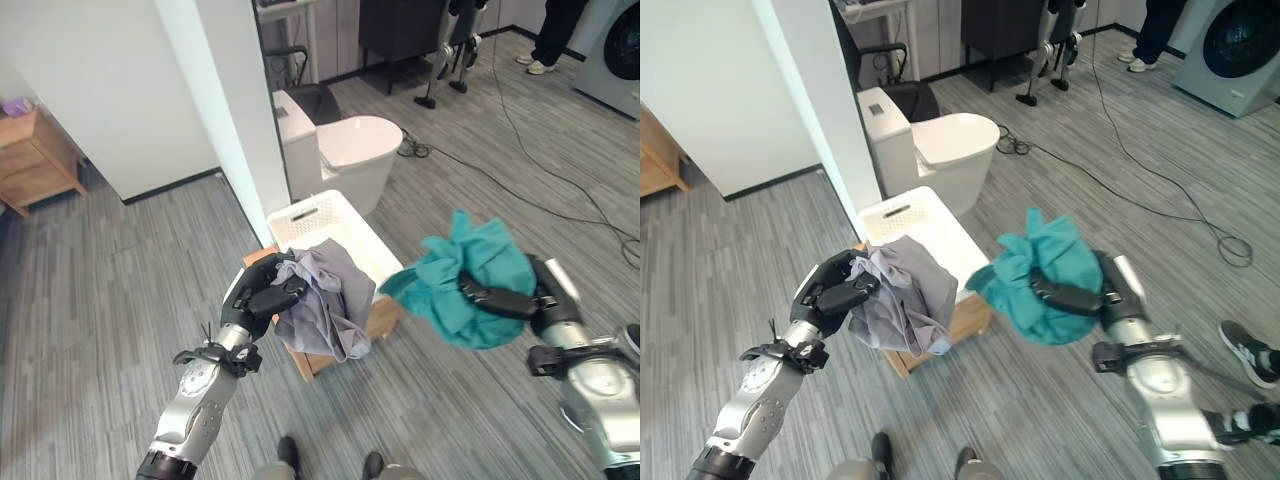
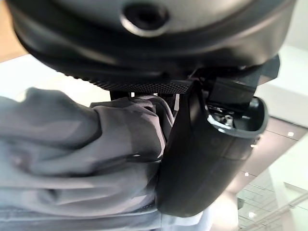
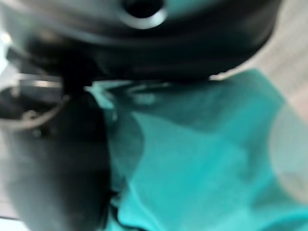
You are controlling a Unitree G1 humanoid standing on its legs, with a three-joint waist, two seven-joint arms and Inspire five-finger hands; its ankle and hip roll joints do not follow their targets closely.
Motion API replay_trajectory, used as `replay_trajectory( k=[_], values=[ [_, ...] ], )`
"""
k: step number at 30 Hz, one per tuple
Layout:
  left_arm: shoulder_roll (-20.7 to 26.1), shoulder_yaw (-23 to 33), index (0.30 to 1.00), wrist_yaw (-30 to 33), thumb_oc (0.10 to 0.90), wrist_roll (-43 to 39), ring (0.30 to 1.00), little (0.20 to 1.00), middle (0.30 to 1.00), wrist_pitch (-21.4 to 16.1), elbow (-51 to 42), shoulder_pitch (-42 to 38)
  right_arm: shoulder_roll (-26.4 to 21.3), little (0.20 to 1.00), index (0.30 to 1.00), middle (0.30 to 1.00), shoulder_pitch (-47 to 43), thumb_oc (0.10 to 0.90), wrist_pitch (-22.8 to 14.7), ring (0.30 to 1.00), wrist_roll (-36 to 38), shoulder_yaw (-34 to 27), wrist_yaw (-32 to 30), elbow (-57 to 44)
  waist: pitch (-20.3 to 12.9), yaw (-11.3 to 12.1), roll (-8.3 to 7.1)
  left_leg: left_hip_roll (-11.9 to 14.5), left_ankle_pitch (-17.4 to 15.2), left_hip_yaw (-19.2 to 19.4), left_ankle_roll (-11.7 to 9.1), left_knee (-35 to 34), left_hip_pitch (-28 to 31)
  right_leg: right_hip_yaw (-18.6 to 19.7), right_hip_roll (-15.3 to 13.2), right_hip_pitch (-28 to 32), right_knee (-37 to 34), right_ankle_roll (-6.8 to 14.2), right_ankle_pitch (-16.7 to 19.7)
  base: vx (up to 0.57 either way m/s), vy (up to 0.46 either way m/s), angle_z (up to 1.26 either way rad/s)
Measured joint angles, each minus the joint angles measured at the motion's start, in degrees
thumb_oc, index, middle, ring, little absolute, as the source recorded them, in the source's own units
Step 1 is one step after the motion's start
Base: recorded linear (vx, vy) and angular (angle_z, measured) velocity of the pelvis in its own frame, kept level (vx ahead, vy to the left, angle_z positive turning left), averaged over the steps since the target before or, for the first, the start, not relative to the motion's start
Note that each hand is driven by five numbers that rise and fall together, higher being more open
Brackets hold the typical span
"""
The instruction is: Pick up bed clothes into laundry basket.
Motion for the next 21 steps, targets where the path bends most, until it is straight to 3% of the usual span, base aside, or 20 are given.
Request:
replay_trajectory(
  k=[4,7,9,10,12,13,14,17,21],
  values=[
    [3.44,6.01,0.3,0.31,0.4,-0.06,0.3,0.3,0.3,-1.59,-1.21,1.07,-6.89,0.3,0.3,0.3,-6.94,0.4,-0.06,0.3,0.0,0.04,-0.13,3.11,-0.51,0.84,-0.79,-2.2,-0.02,-2.29,0.06,-1.49,0.74,-0.21,-1.51,1.74,-0.43,2.18,-1.32,0.03,0.038,0.39],
    [3.75,9.07,0.3,0.93,0.4,-0.09,0.3,0.3,0.3,-3.66,-1.37,1.73,-12.18,0.3,0.3,0.3,-13.54,0.4,-0.3,0.3,0.02,2.45,-0.2,6.02,-0.6,2.38,-0.75,-2.18,-0.03,-3.86,0.07,-1.88,0.16,-0.51,-1.5,1.65,-0.5,2.73,-1.69,0.02,0.013,0.28],
    [3.68,10.59,0.3,2.02,0.4,-0.11,0.3,0.3,0.3,-4.29,-1.4,2.83,-17.77,0.3,0.3,0.3,-22.22,0.4,-0.95,0.3,-0.53,9.77,0.05,10.26,-0.63,3.77,-0.84,-1.97,-0.26,-4.44,0.23,-1.9,-0.21,-0.66,-1.25,1.45,-0.29,3.04,-1.91,0.02,0.015,0.13],
    [3.64,10.59,0.3,2.86,0.4,-0.1,0.3,0.3,0.3,-4.89,-1.54,3.6,-22.79,0.3,0.3,0.3,-30.02,0.4,-0.98,0.3,-1.84,18.36,0.9,14.57,-0.77,4.43,-0.59,-1.7,-0.69,-4.4,0.84,-1.82,-0.33,-0.61,-1.0,1.1,-0.06,3.08,-1.95,0.0,0.0,0.0],
    [3.64,10.77,0.3,3.06,0.4,-0.11,0.3,0.3,0.3,-4.91,-2.56,5.05,-25.53,0.3,0.3,0.3,-37.81,0.4,-1.02,0.3,-3.3,25.0,1.32,19.36,-1.09,5.37,-1.23,-1.49,-0.7,-4.27,0.85,-1.86,-0.9,-0.41,-0.96,0.14,0.98,3.66,-2.42,0.0,0.01,0.02],
    [3.64,10.84,0.3,3.09,0.4,-0.12,0.3,0.3,0.3,-5.09,-2.58,5.51,-25.47,0.3,0.3,0.3,-39.76,0.4,-1.0,0.3,-3.72,25.84,1.26,20.44,-1.2,6.08,-1.49,-1.51,-0.71,-4.39,0.87,-1.83,-1.19,-0.45,-1.03,-0.32,1.48,3.72,-2.63,0.0,0.033,-0.06],
    [3.63,11.39,0.3,3.71,0.4,-0.19,0.3,0.3,0.3,-5.38,-2.57,7.01,-25.53,0.3,0.3,0.3,-48.49,0.4,-1.05,0.3,-4.89,33.19,1.22,25.02,-1.32,6.64,-1.88,-1.43,-0.91,-4.08,1.14,-1.77,-1.54,0.15,-1.19,-1.58,2.81,3.97,-3.15,-0.02,0.025,-0.05],
    [3.99,12.54,0.3,5.2,0.4,-0.11,0.3,0.3,0.3,-5.38,-2.18,8.69,-25.39,0.3,0.3,0.3,-61.11,0.4,-1.12,0.3,-8.47,44.73,1.28,31.04,-1.38,8.44,-2.5,-1.56,-1.09,-3.76,1.41,-1.75,-2.74,0.86,-1.82,-4.45,5.89,4.19,-4.18,-0.02,0.025,-0.09],
    [4.4,14.25,0.3,6.62,0.4,-0.08,0.3,0.3,0.3,-5.4,-1.72,9.94,-21.85,0.3,0.3,0.3,-65.15,0.4,-1.04,0.3,-10.96,47.36,1.16,35.99,-1.44,10.43,-3.03,-1.79,-1.1,-3.73,1.46,-1.68,-3.79,1.19,-2.37,-6.42,8.03,4.89,-5.11,-0.01,0.014,-0.01]
  ],
)
